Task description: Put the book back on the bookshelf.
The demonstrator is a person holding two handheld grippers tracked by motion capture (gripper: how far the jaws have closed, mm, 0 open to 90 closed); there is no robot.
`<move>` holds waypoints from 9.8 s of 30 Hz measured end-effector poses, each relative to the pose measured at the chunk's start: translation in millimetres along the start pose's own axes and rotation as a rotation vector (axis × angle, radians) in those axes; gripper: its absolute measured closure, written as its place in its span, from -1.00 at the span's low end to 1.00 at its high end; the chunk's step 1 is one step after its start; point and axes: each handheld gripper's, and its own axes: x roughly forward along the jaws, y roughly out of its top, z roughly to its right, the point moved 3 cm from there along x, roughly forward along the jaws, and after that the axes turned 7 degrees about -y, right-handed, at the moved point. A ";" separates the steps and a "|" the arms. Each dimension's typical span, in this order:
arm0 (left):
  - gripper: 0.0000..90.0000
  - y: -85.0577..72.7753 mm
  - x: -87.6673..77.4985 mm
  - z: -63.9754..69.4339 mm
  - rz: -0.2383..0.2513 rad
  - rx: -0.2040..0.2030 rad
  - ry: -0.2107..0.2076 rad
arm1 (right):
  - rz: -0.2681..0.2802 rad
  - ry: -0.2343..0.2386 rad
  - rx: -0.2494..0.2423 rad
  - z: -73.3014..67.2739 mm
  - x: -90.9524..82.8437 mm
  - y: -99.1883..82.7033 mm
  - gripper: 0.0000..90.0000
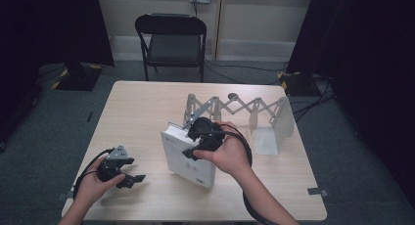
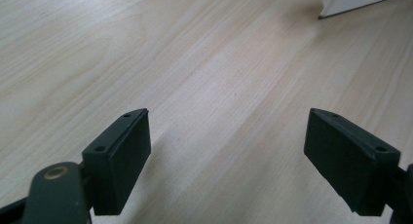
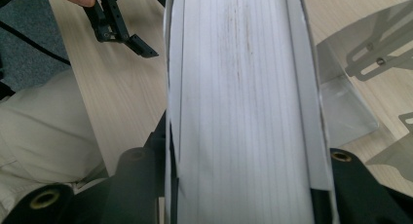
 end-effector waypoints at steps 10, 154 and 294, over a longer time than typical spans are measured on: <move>-0.62 -1.0 8.3 -3.3 0.000 0.013 0.010 | -0.011 -0.025 0.026 10.5 -11.3 -12.7 0.19; -0.88 -7.9 19.4 -8.7 0.048 0.085 0.034 | -0.065 -0.207 0.428 102.6 -113.9 -156.4 0.19; -0.88 -8.5 18.7 -8.6 0.045 0.089 0.025 | -0.106 -0.397 0.761 182.3 -98.8 -149.1 0.19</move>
